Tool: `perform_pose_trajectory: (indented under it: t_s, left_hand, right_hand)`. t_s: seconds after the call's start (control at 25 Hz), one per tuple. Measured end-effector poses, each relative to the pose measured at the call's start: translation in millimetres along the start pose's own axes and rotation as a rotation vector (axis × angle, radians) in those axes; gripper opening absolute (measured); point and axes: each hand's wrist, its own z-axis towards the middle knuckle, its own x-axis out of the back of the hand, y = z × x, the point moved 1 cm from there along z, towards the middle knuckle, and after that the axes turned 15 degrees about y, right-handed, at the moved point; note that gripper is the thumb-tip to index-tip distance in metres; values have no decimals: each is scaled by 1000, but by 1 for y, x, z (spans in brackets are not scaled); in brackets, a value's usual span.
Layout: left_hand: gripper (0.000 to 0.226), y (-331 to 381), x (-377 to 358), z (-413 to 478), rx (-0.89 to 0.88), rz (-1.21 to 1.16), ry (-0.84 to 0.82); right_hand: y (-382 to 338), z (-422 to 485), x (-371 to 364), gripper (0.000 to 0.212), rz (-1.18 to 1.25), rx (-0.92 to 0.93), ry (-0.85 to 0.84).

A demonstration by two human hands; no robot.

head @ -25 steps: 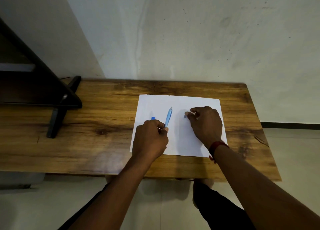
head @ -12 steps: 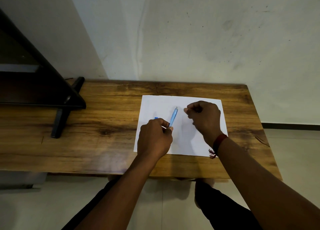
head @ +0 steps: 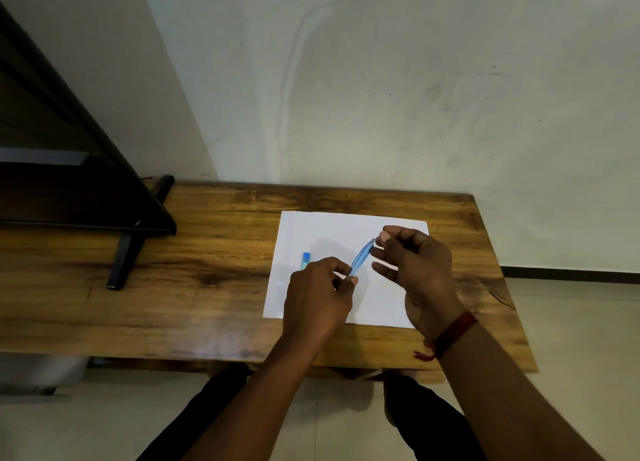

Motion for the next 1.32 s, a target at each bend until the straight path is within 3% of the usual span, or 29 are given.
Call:
perform_pose_trajectory:
  t_s: [0.24,0.52,0.72,0.84,1.16,1.28,1.32]
  left_hand:
    - [23,-5,0,11,-2,-25,41]
    - [21,-12,4,17,-61,27,88]
    - [23,-11,3,16,-98,20,100]
    - [22,-9,-1,15,-119,15,119]
    - [19,-2,-6,5,-94,-50,163]
    - [22,2,-6,4,-70,-113,175]
    - [22,3,-6,5,-65,-135,176]
  right_hand:
    - [3,5,-21,12,67,-91,-11]
    - [2,9,-24,6,-89,0,-66]
    - [0,7,-20,41,-100,-20,-72]
    - [1,7,-21,51,-46,-84,-56]
    - [6,-3,-27,32,34,-73,-48]
    - [7,-8,-27,15,-19,-19,-87]
    - [9,-11,-28,21,-72,31,-101]
